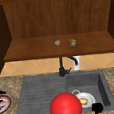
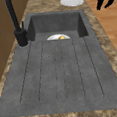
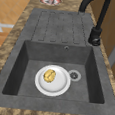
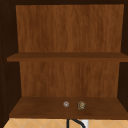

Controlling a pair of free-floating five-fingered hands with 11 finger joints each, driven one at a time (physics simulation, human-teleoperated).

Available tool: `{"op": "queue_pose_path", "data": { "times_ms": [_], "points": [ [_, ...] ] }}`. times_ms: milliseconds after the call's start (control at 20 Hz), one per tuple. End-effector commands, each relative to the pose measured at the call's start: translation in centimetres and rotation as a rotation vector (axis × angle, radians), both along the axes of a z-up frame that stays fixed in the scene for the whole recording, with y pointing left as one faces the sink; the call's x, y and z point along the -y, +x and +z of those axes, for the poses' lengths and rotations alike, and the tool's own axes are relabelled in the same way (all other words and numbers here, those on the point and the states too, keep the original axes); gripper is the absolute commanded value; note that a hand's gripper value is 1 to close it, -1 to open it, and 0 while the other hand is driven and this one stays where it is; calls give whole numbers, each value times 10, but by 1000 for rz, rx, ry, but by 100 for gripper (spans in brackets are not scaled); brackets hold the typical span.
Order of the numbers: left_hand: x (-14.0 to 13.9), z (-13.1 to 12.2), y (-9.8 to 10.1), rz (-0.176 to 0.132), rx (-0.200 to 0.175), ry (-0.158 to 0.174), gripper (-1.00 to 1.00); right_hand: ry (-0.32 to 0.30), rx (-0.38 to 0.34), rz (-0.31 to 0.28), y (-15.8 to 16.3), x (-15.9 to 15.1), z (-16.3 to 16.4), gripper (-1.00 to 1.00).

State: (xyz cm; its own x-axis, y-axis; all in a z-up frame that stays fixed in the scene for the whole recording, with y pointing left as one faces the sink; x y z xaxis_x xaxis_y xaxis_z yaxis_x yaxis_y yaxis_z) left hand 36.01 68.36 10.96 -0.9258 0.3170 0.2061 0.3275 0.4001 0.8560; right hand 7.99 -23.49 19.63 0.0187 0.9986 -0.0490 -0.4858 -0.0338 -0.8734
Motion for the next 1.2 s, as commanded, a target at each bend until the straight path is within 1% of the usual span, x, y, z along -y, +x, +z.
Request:
{"op": "queue_pose_path", "data": {
  "times_ms": [0, 50, 150, 200, 250, 300, 350, 400, 450, 550, 600, 750, 800, 850, 900, 950, 1000, 1050, 1150],
  "points": [
    [1, -2, 0, -25, -6, 0, -100, 0, 0, 0, 0, 0, 0, 0],
    [0, 2, 1, -11, 6, -7, -100, 0, 0, 0, 0, 0, 0, 0],
    [0, 6, 3, 6, 2, -16, -100, 0, 0, 0, 0, 0, 0, 0],
    [-2, 4, 4, 10, -12, -17, -100, 0, 0, 0, 0, 0, 0, 0],
    [-5, 1, 4, 13, -34, -19, -100, 0, 0, 0, 0, 0, 0, 0],
    [-6, 1, 5, 11, -42, -20, -100, 0, 0, 0, 0, 0, 0, 0],
    [-11, -4, 6, 14, -7, -4, -100, 0, 0, 0, 0, 0, 0, 0],
    [-9, 3, 9, 16, -23, 3, -100, 0, 0, 0, 0, 0, 0, 0],
    [-9, 3, 11, 15, -23, 6, -100, 0, 0, 0, 0, 0, 0, 0],
    [-11, 6, 10, 13, -12, 11, -100, 0, 0, 0, 0, 0, 0, 0],
    [-9, 7, 10, 12, -5, 19, -100, 0, 0, 0, 0, 0, 0, 0],
    [-4, 8, -6, 7, 33, 49, -100, 0, 0, 0, 0, 0, 0, 0],
    [0, 10, -7, -3, 48, 67, -100, 0, 0, 0, 0, 0, 0, 0],
    [0, 11, -7, -7, 58, 69, -100, 0, 0, 0, 0, 0, 0, 0],
    [-1, 12, -8, -13, 57, 77, -100, 0, 0, 0, 0, 0, 0, 0],
    [-1, 13, -7, -5, 49, 82, -100, 0, 0, 0, 0, 0, 0, 0],
    [1, 15, -9, 13, 46, 84, -100, 0, 0, 0, 0, 0, 0, 0],
    [1, 16, -11, 13, 43, 88, -100, 0, 0, 0, 0, 0, 0, 0],
    [0, 17, -13, -1, 29, 112, -100, 0, 0, 0, 0, 0, 0, 0]
  ]
}}
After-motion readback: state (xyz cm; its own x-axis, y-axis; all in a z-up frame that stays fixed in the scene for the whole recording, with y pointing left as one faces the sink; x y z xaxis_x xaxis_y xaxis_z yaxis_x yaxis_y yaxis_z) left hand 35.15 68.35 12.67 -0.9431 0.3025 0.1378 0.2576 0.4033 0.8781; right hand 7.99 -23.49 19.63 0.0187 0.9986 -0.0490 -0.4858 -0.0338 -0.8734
